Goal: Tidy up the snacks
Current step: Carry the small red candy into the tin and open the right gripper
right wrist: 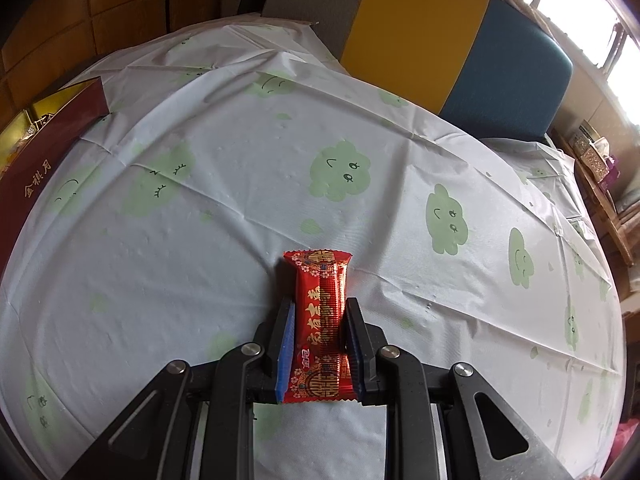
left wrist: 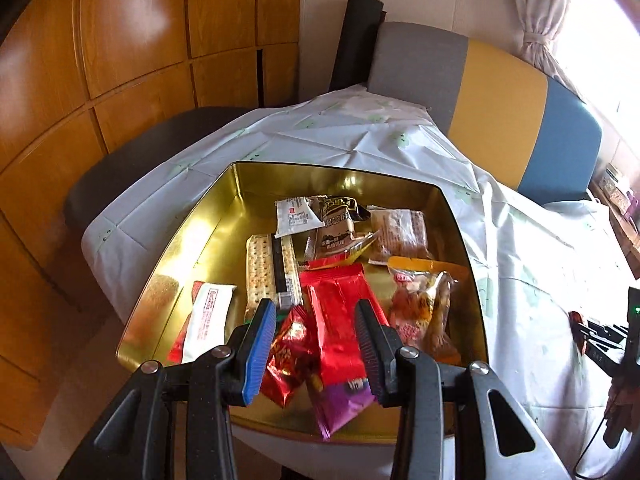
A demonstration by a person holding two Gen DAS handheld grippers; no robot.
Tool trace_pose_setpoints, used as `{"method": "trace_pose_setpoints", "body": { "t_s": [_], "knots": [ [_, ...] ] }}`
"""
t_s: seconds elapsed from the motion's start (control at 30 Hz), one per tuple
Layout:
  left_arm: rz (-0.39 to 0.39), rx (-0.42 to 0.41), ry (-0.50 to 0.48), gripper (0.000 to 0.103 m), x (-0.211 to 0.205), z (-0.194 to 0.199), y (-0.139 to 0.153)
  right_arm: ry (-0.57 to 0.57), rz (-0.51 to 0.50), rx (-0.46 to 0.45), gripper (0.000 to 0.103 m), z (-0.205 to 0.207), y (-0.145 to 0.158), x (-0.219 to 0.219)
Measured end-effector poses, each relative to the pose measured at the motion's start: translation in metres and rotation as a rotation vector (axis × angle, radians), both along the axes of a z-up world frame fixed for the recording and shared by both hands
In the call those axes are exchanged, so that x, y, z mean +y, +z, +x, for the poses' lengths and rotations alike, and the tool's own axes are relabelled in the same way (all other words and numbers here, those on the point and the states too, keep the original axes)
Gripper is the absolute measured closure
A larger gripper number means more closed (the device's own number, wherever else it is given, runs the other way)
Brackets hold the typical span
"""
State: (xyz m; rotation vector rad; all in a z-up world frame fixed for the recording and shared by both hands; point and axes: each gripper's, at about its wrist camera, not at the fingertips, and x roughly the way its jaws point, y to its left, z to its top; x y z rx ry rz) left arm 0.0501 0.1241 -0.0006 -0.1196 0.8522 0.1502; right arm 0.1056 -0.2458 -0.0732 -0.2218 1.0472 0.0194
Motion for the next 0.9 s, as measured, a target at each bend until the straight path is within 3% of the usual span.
{"method": "trace_pose_setpoints", "body": {
  "t_s": [0.47,0.57,0.7,0.9],
  "knots": [
    [-0.036,0.004,0.01,0.062,0.011,-0.02,-0.005,-0.003,-0.026,0.034,0.081,0.001,0.004,0.003],
    [-0.056,0.003,0.029,0.062,0.021,-0.023,-0.007,-0.051,0.035,0.038,0.081,0.002,0.015,0.0],
    [-0.072,-0.008,0.081,0.062,0.039,-0.026,-0.008,-0.028,0.145,-0.006,0.081,-0.001,0.043,0.018],
    [-0.085,-0.016,0.154,0.062,0.066,-0.031,-0.01,0.189,0.289,-0.043,0.081,-0.005,0.08,0.105]
  ]
}}
